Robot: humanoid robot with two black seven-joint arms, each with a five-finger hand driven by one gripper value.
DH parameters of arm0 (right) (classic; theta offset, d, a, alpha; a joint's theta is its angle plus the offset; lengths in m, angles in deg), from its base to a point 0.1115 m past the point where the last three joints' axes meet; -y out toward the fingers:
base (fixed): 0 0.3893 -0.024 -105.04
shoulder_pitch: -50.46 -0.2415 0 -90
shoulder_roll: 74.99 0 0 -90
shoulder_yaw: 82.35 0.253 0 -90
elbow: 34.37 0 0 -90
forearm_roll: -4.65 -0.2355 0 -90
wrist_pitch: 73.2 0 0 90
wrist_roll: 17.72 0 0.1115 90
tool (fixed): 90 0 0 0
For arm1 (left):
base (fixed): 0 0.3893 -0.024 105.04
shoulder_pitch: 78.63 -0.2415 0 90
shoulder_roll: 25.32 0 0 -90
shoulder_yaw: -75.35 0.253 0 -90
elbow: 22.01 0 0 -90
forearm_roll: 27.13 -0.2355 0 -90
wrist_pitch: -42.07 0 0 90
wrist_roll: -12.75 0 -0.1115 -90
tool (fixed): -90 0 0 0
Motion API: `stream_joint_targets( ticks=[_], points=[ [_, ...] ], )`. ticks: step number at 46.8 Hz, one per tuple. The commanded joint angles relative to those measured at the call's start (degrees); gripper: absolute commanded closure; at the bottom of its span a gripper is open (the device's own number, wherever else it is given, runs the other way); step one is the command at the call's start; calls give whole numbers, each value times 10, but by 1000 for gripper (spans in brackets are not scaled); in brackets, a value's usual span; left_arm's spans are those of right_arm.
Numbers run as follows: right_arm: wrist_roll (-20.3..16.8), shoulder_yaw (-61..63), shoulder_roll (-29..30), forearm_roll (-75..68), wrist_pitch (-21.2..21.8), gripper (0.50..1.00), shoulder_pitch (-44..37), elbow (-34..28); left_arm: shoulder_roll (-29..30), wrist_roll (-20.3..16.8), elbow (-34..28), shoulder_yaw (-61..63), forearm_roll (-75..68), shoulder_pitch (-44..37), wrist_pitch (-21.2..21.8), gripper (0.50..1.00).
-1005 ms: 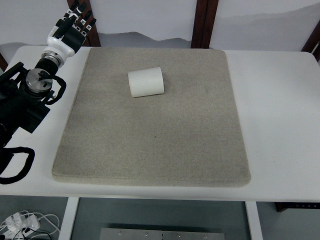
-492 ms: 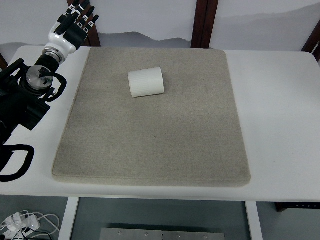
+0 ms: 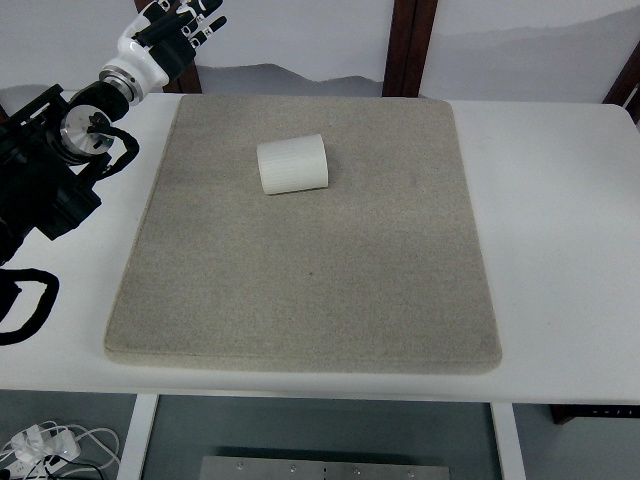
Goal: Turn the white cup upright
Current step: 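Raise the left hand from its rest pose above the mat edge, then reach the left hand over the white cup lying on its side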
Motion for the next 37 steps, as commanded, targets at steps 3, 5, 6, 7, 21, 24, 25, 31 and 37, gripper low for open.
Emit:
stream_joint_targets(
  ticks=[3,5,6,7,21,24,25,31,37],
  points=[
    [0,0,0,0,0,548,0,0,-2,-1,2,0,-57,10,-11,506],
    [0,0,0,0,0,548,0,0,-1,-1,10,0,-71,16,-15,506],
    [0,0,0,0,0,548,0,0,2,-1,17,0,-77,17,-17,506],
    [0,0,0,0,0,548,0,0,3,-1,25,1,-85,19,-18,506],
    [0,0,0,0,0,548,0,0,34,-1,104,3,-305,39,-19,508],
    [-1,0,0,0,0,548,0,0,37,-1,120,3,-351,40,-17,508],
    [0,0,0,0,0,548,0,0,38,-1,125,3,-366,42,-17,510],
    [0,0,0,0,0,548,0,0,50,-1,159,4,-464,50,-12,512],
    [-1,0,0,0,0,548,0,0,61,0,185,24,-564,59,-13,514]
  ],
)
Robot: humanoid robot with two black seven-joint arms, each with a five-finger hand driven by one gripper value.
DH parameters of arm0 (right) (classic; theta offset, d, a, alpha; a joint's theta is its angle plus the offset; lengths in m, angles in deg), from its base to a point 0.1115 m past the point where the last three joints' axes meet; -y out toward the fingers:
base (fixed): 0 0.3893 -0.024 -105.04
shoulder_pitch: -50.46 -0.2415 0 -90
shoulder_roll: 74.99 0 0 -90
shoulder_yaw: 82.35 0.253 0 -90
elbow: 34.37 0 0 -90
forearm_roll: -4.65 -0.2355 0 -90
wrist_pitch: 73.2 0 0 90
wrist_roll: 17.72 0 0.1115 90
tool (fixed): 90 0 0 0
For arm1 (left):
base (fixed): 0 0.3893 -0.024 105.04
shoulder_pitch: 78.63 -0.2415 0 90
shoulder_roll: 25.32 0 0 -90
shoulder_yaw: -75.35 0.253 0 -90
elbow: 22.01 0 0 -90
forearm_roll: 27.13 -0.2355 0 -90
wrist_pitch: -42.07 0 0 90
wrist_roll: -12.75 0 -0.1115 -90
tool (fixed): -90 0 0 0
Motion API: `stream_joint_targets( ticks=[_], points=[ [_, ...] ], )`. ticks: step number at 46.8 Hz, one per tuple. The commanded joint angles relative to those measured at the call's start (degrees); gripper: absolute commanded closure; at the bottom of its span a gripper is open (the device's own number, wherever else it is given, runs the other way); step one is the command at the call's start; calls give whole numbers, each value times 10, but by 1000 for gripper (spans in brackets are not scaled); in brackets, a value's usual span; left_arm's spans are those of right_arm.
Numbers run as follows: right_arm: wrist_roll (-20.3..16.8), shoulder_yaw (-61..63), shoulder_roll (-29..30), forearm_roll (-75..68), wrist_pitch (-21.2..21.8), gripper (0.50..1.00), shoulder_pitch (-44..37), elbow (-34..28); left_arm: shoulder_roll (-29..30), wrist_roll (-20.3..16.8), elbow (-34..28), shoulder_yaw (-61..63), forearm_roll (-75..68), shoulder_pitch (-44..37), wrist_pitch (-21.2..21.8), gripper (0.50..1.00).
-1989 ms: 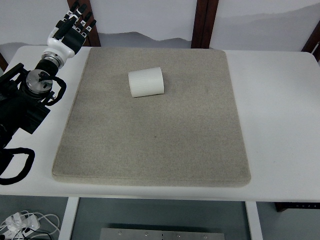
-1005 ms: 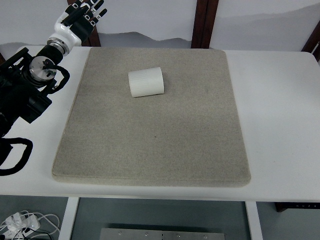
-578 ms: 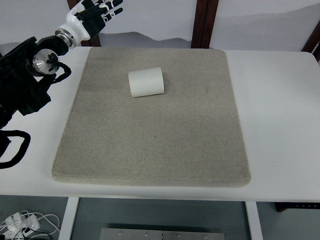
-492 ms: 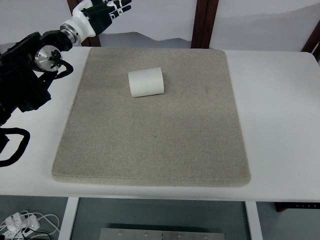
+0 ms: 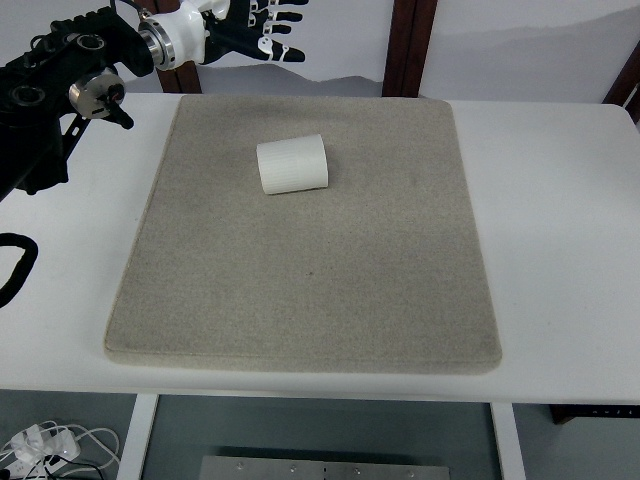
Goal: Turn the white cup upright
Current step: 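Reach the left hand over the white cup lying on its side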
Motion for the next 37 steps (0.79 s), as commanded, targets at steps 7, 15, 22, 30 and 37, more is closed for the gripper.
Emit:
stream_joint_targets(
  ticks=[7,15,22,30,37],
  points=[
    [0,0,0,0,0,548,0,0,16,0,33,109,-125,24,6,516],
    [-1,0,0,0,0,548,0,0,16,7,46,187,-149,40,38,516],
    [0,0,0,0,0,548,0,0,14,17,61,226,-149,46,41,512],
    [0,0,0,0,0,548,0,0,11,49,64,227,-152,43,47,512],
    [0,0,0,0,0,548,0,0,-8,68,57,228,-154,37,82,508]
  ],
)
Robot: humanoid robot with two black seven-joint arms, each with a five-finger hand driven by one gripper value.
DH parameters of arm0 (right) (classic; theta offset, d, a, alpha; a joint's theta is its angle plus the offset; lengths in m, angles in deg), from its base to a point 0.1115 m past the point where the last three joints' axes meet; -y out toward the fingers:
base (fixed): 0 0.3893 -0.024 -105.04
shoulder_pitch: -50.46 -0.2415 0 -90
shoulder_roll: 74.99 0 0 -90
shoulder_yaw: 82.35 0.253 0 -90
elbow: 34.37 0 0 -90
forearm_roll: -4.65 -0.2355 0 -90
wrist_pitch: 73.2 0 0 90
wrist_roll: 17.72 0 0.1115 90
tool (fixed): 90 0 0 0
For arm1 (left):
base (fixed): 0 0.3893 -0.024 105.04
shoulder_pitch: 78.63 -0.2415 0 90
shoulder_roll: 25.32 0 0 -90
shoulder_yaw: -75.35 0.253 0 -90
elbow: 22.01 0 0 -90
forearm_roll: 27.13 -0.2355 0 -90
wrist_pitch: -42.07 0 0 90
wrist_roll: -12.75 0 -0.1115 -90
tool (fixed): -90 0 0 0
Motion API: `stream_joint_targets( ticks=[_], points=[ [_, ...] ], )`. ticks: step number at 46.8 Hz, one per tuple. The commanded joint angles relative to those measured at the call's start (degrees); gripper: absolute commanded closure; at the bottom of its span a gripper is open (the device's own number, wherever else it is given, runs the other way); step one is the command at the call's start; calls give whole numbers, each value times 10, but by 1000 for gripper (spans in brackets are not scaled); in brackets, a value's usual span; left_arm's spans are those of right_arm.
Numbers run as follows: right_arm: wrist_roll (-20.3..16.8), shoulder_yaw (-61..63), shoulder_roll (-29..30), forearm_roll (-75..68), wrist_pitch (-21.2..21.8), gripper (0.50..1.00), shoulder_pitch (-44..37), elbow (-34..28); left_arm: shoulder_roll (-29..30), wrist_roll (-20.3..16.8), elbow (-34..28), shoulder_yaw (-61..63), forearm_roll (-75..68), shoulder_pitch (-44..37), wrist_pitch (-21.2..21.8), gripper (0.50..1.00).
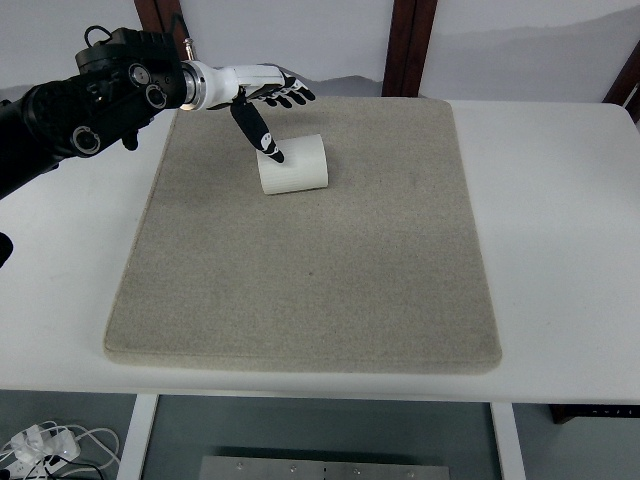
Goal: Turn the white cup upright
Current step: 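Reach the left hand over the white cup lying on its side, then close the left hand fingers around the white cup's body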
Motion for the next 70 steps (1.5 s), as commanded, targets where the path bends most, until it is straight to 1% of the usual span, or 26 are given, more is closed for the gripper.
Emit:
stream_joint_targets(
  ticks=[1,10,16,32,39,54,56,59,61,63,65,66,68,70],
  points=[
    [0,0,0,0,0,548,0,0,-18,5,-9,1,-1,-5,13,508],
    [0,0,0,0,0,548,0,0,-28,8,-17,1,-1,-19,14,506],
    [0,0,0,0,0,548,0,0,-38,16,-24,1,0,-22,15,508],
    [0,0,0,0,0,548,0,0,-65,20,-43,4,-1,-28,16,508],
    [0,0,0,0,0,548,0,0,-70,19,-50,41,2,-29,30,508],
    [0,0,0,0,0,548,0,0,-82,19,-58,44,2,-30,37,514],
    [0,0,0,0,0,548,0,0,-82,19,-58,44,2,-30,37,521],
    [0,0,0,0,0,548,0,0,-82,20,-58,45,2,-30,38,555],
    [0,0,0,0,0,548,0,0,-82,19,-58,46,2,-30,41,568],
    [0,0,0,0,0,548,0,0,-82,19,-58,46,1,-29,42,602],
    [0,0,0,0,0,548,0,0,-82,19,-58,46,1,-29,43,617],
    [0,0,0,0,0,548,0,0,-82,19,-58,46,1,-29,42,636],
    [0,0,0,0,0,548,0,0,-82,19,-58,46,0,-29,43,649],
    [0,0,0,0,0,548,0,0,-82,19,-58,46,0,-29,43,677]
  ],
)
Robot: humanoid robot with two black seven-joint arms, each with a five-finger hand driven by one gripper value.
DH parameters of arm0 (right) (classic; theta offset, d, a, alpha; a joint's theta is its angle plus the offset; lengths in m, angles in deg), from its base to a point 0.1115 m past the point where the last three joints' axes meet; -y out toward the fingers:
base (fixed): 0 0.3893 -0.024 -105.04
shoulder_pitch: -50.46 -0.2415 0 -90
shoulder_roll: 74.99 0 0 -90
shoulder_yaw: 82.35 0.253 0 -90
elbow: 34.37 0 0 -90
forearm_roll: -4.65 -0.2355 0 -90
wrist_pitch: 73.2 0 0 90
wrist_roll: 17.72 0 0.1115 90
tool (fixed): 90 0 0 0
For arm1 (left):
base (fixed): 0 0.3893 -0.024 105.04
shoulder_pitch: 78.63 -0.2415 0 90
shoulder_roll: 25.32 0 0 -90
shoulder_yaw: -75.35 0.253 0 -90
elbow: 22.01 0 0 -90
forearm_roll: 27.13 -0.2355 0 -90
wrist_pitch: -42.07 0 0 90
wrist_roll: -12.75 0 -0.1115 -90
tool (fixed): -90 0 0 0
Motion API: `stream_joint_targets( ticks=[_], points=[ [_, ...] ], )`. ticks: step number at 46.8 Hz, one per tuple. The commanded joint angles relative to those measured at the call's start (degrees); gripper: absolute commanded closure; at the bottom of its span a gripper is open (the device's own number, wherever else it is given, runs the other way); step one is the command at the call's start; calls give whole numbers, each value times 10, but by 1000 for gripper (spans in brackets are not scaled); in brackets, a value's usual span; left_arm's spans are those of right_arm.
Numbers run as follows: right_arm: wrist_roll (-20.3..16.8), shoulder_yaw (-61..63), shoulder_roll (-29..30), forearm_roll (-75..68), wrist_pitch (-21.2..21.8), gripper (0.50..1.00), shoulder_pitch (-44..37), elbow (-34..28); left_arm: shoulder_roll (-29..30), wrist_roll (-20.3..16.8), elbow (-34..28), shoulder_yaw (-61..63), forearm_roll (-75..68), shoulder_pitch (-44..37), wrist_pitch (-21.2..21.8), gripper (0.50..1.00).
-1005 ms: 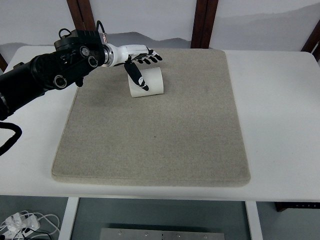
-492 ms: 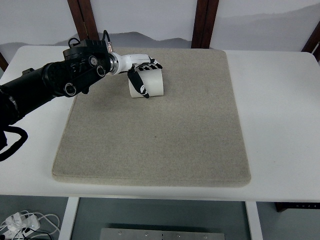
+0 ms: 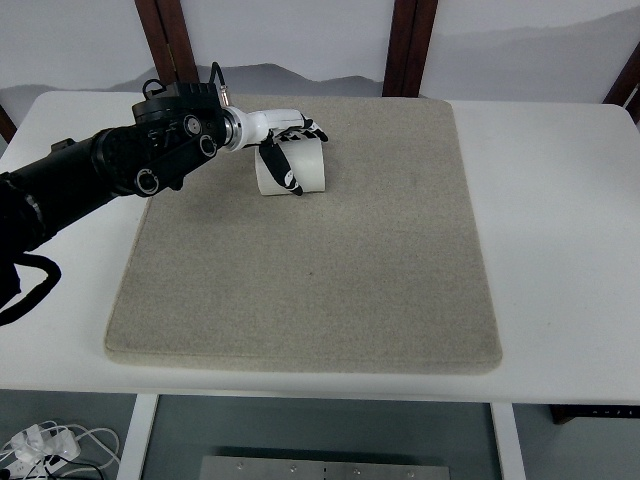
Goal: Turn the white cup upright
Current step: 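Close the left hand fingers around the white cup's body, then lift the white cup with the left hand and rotate it upright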
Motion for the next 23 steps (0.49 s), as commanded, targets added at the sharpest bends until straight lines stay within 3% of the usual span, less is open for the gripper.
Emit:
stream_joint_targets(
  ticks=[1,11,17,23],
  points=[
    [-1,0,0,0,0,548,0,0,0,0,1,1,0,1,0,684],
    [0,0,0,0,0,548,0,0,0,1,0,8,-6,1,5,806],
    [-1,0,0,0,0,548,0,0,1,0,0,8,-6,1,5,996],
    [0,0,0,0,0,548,0,0,1,0,0,5,-6,2,6,1000]
  ],
)
